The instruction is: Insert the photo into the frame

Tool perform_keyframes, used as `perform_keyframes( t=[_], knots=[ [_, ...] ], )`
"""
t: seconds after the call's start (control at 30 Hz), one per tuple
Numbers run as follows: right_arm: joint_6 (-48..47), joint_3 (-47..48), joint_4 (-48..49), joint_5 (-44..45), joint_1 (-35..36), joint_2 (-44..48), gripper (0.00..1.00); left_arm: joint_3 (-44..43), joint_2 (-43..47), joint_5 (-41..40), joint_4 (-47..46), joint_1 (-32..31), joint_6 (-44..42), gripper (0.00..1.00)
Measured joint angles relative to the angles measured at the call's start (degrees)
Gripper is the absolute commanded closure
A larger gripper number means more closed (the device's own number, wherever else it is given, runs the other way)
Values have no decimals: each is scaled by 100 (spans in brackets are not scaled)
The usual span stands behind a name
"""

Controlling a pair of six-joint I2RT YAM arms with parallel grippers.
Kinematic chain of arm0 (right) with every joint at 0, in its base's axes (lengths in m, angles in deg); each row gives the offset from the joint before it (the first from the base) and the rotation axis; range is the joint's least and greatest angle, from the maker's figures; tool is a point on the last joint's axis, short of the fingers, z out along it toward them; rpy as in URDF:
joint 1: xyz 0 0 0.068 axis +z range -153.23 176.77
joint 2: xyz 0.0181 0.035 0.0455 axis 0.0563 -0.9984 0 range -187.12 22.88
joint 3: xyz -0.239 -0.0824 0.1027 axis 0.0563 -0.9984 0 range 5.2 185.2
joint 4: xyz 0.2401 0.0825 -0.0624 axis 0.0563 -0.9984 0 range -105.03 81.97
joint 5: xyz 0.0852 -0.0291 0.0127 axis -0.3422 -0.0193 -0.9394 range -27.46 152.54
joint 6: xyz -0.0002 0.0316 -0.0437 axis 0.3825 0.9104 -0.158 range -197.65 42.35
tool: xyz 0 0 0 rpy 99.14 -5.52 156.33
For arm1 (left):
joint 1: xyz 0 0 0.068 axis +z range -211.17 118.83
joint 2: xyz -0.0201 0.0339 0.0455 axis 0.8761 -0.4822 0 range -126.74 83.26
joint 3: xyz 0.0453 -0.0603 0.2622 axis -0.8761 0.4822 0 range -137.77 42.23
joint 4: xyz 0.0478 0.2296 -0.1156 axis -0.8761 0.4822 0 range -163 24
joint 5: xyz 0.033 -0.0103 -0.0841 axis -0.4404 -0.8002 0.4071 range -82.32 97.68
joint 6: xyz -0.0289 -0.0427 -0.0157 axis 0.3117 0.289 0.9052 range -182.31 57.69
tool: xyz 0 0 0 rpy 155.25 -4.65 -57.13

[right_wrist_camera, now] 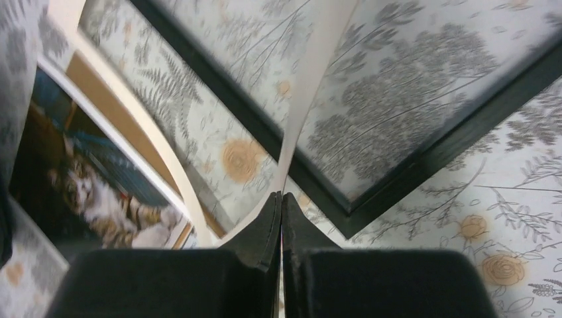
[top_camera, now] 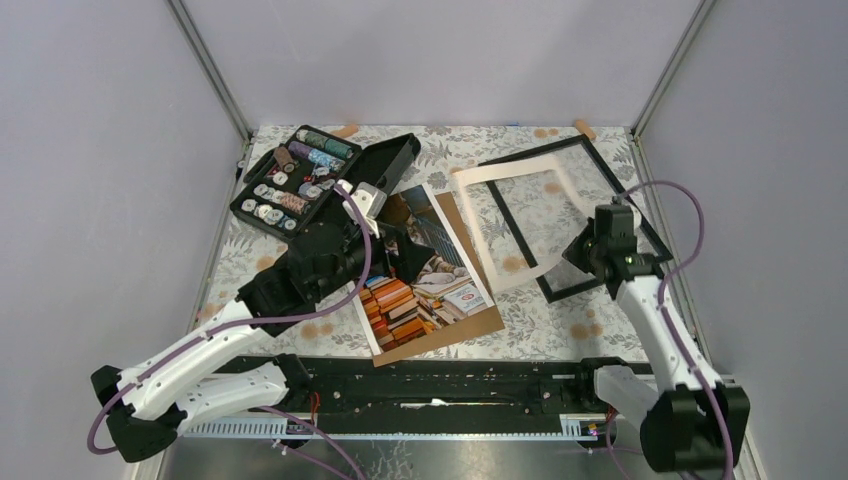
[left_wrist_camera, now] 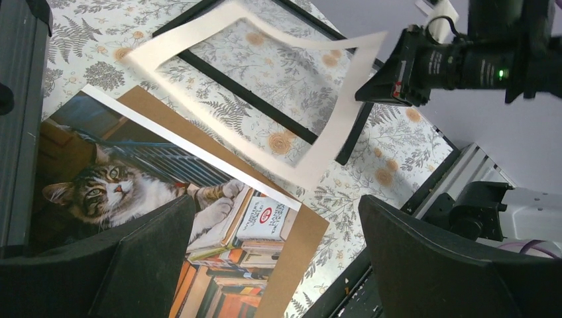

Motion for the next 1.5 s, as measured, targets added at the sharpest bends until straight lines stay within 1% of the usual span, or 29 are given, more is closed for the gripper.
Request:
perform_keyframes(
  t=[0.03, 0.07, 0.13, 0.3, 0.43, 0.63, 0.77, 1.07, 1.27, 1.37, 1.5],
  knots=[
    [-208, 356, -315, -411, -61, -387, 100, 20, -15, -7, 2, -26, 4, 1],
    [-247, 422, -363, -511, -111, -450, 100, 33, -26, -17, -4, -46, 4, 1],
    [-461, 863, -911, -822, -175, -745, 100, 59, -46, -48, -13, -96, 7, 1],
    [-750, 1766, -1794, -911, -372, -898, 100, 98, -90, -61, -37, -282, 26, 1],
    [-793, 2155, -1969, -964, -743, -903, 100, 101, -105, -59, -72, -350, 48, 1],
    [-748, 2393, -2050, -1563, -1344, -1281, 100, 146, -164, -57, -149, -380, 92, 1],
    [-625, 2457, -2050, -2164, -1759, -1541, 100, 188, -225, -59, -129, -516, 92, 1],
    [-243, 2457, -1998, -3246, -2850, -1606, 100, 190, -221, -66, -140, -841, 90, 1],
    [-249, 2424, -1978, -3521, -3281, -1801, 100, 190, -216, -129, -136, -962, 85, 1],
    [-372, 2420, -1985, -3453, -3480, -2068, 100, 190, -216, -162, -133, -1036, 81, 1],
    [-564, 2540, -2070, -3169, -3545, -2511, 100, 190, -232, -201, -120, -1147, 59, 1]
  ],
)
